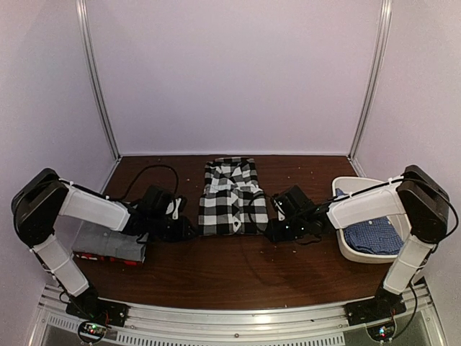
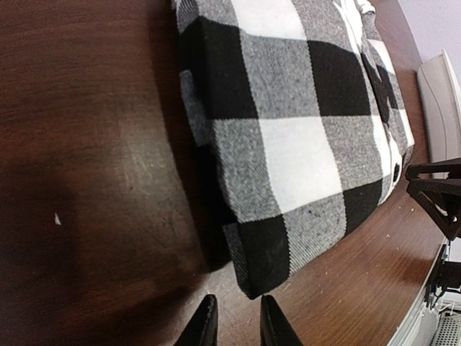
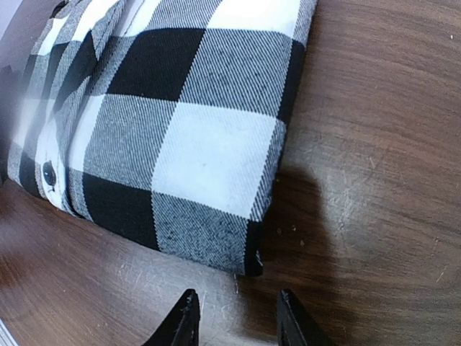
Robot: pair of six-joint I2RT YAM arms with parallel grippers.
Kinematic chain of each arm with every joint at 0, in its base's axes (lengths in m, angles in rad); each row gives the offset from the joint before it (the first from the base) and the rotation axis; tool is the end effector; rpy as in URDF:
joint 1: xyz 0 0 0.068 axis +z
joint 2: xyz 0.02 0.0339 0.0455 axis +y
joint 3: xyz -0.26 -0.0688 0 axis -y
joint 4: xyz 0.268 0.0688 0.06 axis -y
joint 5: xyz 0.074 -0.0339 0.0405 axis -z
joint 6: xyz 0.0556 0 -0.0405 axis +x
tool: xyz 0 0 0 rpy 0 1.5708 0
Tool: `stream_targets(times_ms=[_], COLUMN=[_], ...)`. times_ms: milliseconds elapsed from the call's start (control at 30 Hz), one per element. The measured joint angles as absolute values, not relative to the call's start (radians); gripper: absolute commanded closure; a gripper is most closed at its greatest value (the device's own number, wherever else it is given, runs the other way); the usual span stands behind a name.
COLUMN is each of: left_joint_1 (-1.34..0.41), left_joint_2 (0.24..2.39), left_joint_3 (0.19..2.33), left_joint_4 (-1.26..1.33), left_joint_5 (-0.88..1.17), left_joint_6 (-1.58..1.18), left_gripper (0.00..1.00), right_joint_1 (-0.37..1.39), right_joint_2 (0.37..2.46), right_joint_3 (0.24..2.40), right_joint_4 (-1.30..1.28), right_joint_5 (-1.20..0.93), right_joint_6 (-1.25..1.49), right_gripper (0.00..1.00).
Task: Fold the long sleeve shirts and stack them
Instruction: Pick up the 2/3-rectangle-folded shirt from the center of the board.
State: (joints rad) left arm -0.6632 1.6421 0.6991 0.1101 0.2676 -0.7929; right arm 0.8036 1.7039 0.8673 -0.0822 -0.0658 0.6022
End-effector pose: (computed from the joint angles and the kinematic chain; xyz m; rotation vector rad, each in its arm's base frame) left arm 0.2513 -0.2150 0.0968 -0.0335 2.6097 -0.9325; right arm 0.2453 0.2596 0.1095 -0.2916 2.5969 0.6366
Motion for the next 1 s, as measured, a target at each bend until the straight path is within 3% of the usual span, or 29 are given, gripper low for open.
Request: stream_targets(times_ms=[767, 900, 1000], left_joint_1=[-0.663, -0.663, -0.664], left_joint_2=[1.743, 1.756, 1.761], left_joint_3=[0.712, 0.723, 0.732], left_joint_4=[0.214, 0.216, 0.211], left_joint_5=[0.335, 0.340, 0.342], left_joint_6=[-0.822, -0.831, -0.838], left_gripper=[0.80, 0.90, 0.98], right_joint_1=[0.807, 0.807, 0.807], right_joint_2=[1.771, 1.774, 1.775], right_joint_3=[0.881, 0.884, 0.885], right_joint_4=[-0.016, -0.015, -0.019], right_joint_5=[-0.082, -0.078, -0.076], right_joint_6=[0.602, 0.596, 0.584], right_gripper=[0.70, 0.78, 0.92])
